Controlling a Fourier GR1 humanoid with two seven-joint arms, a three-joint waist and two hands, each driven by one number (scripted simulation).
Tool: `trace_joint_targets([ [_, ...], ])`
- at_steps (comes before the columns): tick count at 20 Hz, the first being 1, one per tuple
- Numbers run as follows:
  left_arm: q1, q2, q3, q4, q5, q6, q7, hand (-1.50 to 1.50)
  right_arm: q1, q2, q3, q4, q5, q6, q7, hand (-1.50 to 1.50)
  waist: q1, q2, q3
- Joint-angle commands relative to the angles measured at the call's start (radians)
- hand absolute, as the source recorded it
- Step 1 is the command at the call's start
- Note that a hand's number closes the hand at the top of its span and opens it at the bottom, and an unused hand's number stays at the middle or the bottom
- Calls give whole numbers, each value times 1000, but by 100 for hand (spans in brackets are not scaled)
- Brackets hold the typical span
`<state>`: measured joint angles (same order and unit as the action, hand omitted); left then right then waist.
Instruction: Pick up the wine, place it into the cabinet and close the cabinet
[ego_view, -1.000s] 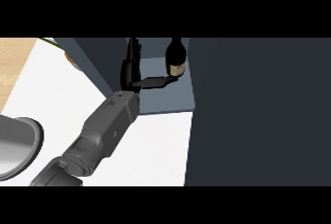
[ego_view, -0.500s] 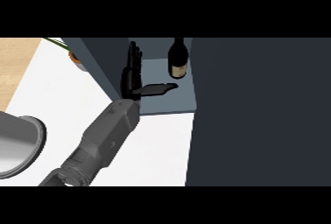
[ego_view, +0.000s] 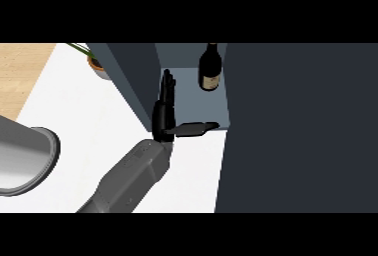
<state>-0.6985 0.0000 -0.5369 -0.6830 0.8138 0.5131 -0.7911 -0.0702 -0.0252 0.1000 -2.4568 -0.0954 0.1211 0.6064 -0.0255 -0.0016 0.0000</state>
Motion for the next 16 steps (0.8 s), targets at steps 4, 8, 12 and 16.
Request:
trace_joint_targets([
  [4, 125, 0, -177, -278, -9, 209, 28, -150, 36, 0, 11, -107, -15, -15, 49, -150, 15, -1, 0],
  [8, 263, 10, -165, -441, -119, 207, 60, -150, -27, -20, -21, -113, -34, -42, 117, -150, 31, -3, 0],
  [12, 336, 36, -173, -561, -153, 183, 101, -150, -37, -14, 6, -125, -4, -61, 139, -150, 27, -1, 0],
  [16, 431, 100, -231, -794, -218, 314, 198, -150, 7, -20, 7, -113, -7, -40, 95, -150, 30, -3, 0],
])
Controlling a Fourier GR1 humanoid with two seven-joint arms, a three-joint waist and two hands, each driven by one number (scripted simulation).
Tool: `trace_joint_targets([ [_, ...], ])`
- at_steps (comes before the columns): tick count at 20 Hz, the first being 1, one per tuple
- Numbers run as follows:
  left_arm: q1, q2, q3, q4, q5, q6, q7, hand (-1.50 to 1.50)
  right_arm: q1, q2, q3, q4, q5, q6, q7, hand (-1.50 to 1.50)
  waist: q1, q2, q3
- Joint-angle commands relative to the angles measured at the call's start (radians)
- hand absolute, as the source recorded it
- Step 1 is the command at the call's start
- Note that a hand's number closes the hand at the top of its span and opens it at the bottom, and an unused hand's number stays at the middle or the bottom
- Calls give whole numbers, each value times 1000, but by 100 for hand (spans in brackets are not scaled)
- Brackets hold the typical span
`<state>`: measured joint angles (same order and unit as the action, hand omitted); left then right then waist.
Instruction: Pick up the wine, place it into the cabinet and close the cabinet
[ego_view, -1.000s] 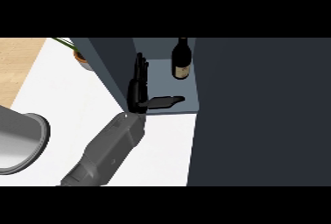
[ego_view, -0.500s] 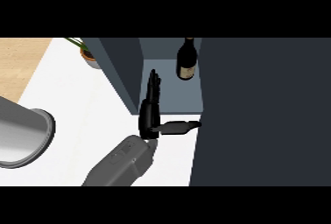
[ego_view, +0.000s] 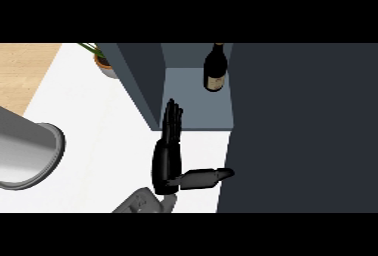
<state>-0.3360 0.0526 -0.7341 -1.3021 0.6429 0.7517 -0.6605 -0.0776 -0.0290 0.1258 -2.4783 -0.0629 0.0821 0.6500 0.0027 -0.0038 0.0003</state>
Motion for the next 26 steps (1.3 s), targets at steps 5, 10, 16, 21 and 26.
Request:
trace_joint_targets([
  [5, 186, 78, -67, -270, -125, 106, 63, -150, -56, -37, -104, -40, -116, 8, 54, -150, 2, 2, 0],
  [10, 287, 130, -100, -431, -156, 81, 88, -150, 19, -28, -67, -93, -110, 34, 53, -150, -2, 1, 0],
  [16, 335, 290, -58, -564, -139, -8, 136, -150, 51, -16, 18, -54, -139, 90, 49, 150, -1, 2, 0],
  [21, 480, 419, -83, -705, -131, -103, 104, -150, 93, -36, 36, -91, -138, 137, 61, 150, 2, 0, 0],
  [26, 538, 436, -19, -671, -112, -179, 45, -150, 198, -34, 49, -45, -187, 215, -56, 150, -3, 2, 0],
])
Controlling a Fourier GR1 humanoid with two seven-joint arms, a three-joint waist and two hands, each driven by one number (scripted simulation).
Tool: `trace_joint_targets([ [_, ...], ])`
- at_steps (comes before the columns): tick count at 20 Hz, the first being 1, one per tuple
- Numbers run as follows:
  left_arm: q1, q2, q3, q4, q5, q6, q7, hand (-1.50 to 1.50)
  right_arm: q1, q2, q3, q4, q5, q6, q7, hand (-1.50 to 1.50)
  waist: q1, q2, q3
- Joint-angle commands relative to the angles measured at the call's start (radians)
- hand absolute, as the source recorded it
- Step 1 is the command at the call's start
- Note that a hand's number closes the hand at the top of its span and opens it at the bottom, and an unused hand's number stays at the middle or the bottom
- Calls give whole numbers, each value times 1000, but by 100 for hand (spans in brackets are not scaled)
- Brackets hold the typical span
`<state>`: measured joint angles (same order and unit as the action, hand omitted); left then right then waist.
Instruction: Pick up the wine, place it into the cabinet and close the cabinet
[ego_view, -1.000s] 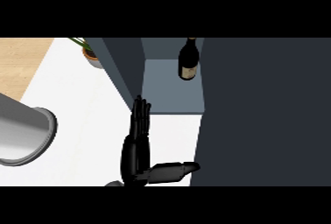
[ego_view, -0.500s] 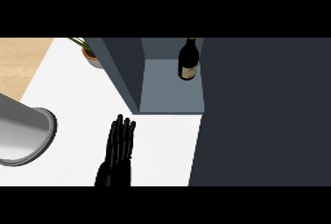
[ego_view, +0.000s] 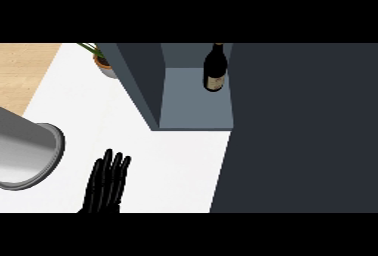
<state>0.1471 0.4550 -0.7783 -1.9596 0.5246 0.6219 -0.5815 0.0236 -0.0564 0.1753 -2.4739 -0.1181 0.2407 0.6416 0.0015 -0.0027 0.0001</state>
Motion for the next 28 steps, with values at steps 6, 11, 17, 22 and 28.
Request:
trace_joint_targets([
  [6, 56, 109, 181, -82, 96, -105, 5, -150, 96, 47, 129, -110, -171, -16, 133, 150, 0, 1, -1],
  [11, 149, 169, 258, -160, 135, -135, 1, -150, 170, 50, 287, -136, -121, -2, 168, 150, 2, -2, -1],
  [17, 233, 240, 420, -150, 244, -278, -13, -150, 141, 52, 530, -145, 41, 4, 159, 150, 1, -4, -2],
  [22, 291, 262, 510, -143, 281, -344, -14, -150, 73, 56, 668, -144, 121, -118, 183, 150, 4, -6, -2],
  [28, 259, 315, 638, -83, 371, -422, 51, -150, 19, 55, 810, -20, 206, -266, 91, 150, -3, -6, -3],
])
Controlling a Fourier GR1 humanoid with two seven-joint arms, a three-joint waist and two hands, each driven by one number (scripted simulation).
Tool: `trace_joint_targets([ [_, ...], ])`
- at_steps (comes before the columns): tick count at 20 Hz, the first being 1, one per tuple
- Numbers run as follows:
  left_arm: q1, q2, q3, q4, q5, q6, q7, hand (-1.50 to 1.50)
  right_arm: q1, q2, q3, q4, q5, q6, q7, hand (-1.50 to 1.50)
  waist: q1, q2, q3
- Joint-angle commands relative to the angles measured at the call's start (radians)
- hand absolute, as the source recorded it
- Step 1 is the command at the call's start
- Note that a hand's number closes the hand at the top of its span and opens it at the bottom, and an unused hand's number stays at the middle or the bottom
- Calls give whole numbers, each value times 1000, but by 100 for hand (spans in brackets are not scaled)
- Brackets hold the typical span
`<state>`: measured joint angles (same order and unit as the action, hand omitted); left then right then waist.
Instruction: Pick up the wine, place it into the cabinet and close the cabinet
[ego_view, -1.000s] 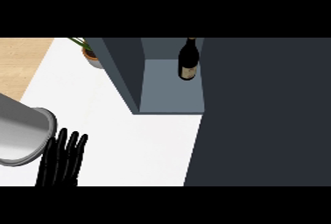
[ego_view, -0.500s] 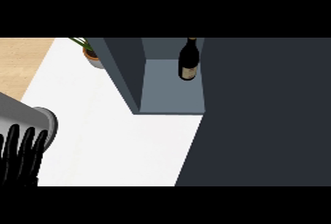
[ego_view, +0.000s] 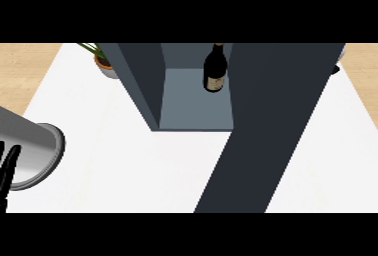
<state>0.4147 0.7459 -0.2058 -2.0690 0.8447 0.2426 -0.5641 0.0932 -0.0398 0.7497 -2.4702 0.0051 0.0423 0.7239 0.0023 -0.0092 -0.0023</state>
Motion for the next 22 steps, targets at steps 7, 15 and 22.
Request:
trace_joint_targets([
  [7, -17, 20, 72, 35, 37, -79, 34, -150, -196, 36, 260, 13, 159, -202, 14, 150, -3, -3, -3],
  [15, -82, -5, 84, 80, 88, -143, 83, -150, -478, 34, 227, 187, 184, -415, 41, 150, 9, 7, -2],
  [22, -109, 0, 109, 44, 108, -130, 139, -150, -669, 31, 82, 298, 5, -471, 43, 150, 33, 15, 0],
])
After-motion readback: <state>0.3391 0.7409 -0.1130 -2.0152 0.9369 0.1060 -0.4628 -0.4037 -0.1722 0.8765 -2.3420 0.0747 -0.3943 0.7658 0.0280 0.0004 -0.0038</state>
